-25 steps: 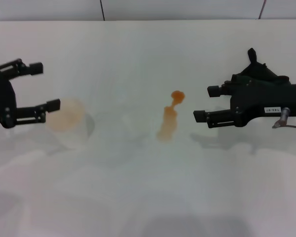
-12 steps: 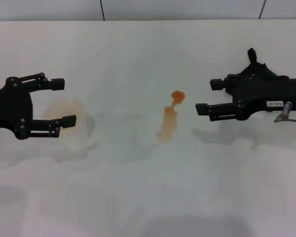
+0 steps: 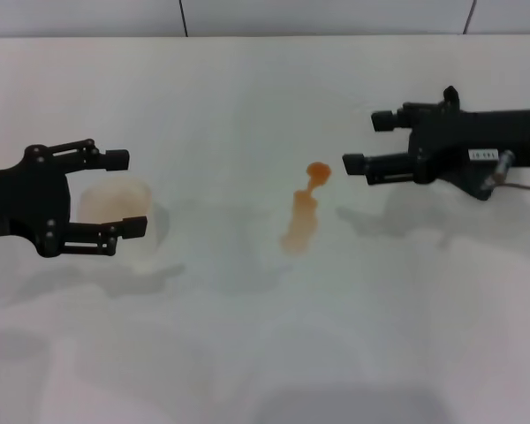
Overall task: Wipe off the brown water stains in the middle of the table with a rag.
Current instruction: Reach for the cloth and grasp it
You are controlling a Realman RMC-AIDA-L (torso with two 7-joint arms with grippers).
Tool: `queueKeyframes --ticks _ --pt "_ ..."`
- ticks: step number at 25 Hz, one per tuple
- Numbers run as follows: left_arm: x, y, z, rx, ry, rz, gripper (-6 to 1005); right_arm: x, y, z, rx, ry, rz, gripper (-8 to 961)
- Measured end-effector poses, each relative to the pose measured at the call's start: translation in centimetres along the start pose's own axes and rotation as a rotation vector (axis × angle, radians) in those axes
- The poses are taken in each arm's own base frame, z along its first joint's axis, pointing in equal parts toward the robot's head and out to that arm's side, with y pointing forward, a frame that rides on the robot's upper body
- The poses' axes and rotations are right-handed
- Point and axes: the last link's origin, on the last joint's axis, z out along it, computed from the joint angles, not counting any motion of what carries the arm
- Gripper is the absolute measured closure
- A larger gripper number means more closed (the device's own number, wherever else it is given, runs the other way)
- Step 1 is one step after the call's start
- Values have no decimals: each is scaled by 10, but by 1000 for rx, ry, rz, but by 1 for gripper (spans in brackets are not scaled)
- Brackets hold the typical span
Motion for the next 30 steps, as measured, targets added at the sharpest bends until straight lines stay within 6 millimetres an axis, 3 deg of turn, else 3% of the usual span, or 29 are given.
queueKeyframes --ticks 10,18,30 --pt "-2 5 8 -32 -9 -8 119 -22 -31 10 118 190 22 103" --pt "1 4 14 -46 -6 3 119 -31 -50 7 201 255 22 104" --pt "5 3 21 -59 1 13 119 -19 -71 2 312 411 43 106"
